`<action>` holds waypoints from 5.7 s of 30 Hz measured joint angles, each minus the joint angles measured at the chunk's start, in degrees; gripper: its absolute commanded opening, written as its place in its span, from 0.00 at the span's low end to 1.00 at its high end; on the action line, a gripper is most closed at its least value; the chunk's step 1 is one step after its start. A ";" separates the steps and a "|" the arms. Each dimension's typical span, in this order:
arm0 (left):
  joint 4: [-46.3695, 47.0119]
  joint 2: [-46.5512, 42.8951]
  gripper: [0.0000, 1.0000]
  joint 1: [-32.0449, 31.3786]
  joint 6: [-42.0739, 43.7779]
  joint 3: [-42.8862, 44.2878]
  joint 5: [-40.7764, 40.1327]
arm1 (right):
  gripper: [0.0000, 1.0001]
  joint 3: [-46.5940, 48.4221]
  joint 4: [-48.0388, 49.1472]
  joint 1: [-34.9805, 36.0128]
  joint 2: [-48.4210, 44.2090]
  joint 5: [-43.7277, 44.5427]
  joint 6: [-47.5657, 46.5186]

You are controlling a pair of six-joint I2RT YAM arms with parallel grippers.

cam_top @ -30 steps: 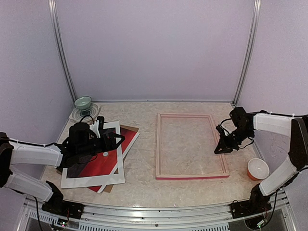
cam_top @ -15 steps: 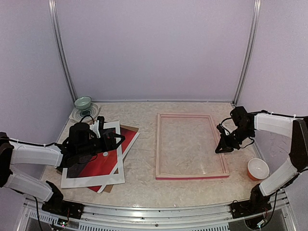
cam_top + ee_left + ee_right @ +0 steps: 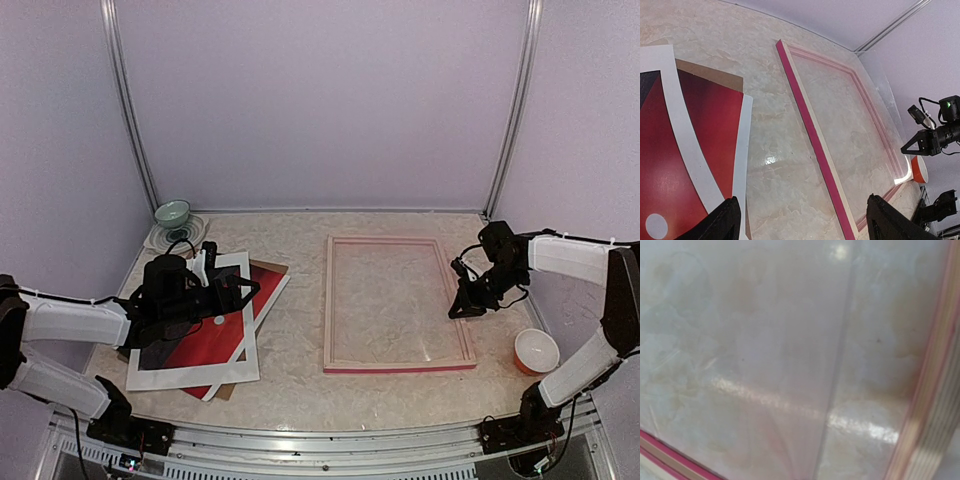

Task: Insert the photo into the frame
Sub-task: Place the glass panel at the frame body.

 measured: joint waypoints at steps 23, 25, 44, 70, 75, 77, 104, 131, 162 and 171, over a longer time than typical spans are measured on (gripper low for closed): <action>0.02 0.00 0.86 0.00 -0.09 0.00 0.02 | 0.04 0.00 0.11 -0.02 0.00 -0.15 -0.20; 0.04 0.07 0.86 0.00 -0.22 0.00 0.04 | 0.04 0.00 0.11 -0.02 0.00 -0.26 -0.20; 0.42 0.50 0.86 0.00 -1.36 0.00 0.87 | 0.03 1.73 -0.94 -0.13 0.00 -3.17 -0.35; 2.16 1.79 0.86 -0.35 -1.97 0.00 1.31 | 0.02 4.74 -2.62 -0.37 -0.04 -10.16 -0.04; 2.16 1.79 0.86 -0.35 -2.01 0.00 1.33 | 0.02 4.72 -2.64 -0.37 -0.66 -10.80 -0.04; 2.16 1.79 0.86 -0.35 -1.99 0.00 1.33 | 0.02 4.72 -2.62 -0.35 -0.87 -11.39 -0.04; 2.64 5.81 0.86 -3.45 -3.72 1.97 1.01 | 0.29 2.14 6.95 8.44 0.24 -12.66 9.31; 2.56 6.82 0.86 -6.03 -4.55 3.54 -0.66 | 0.70 -5.57 25.07 6.19 2.08 -7.78 18.75; 1.51 5.70 0.86 -7.91 -4.83 3.54 -2.62 | 0.70 -9.49 46.12 2.38 8.24 -10.25 28.94; 1.25 5.46 0.86 -8.39 -4.94 3.54 -3.17 | 0.51 -6.21 47.63 1.51 12.94 -13.64 30.21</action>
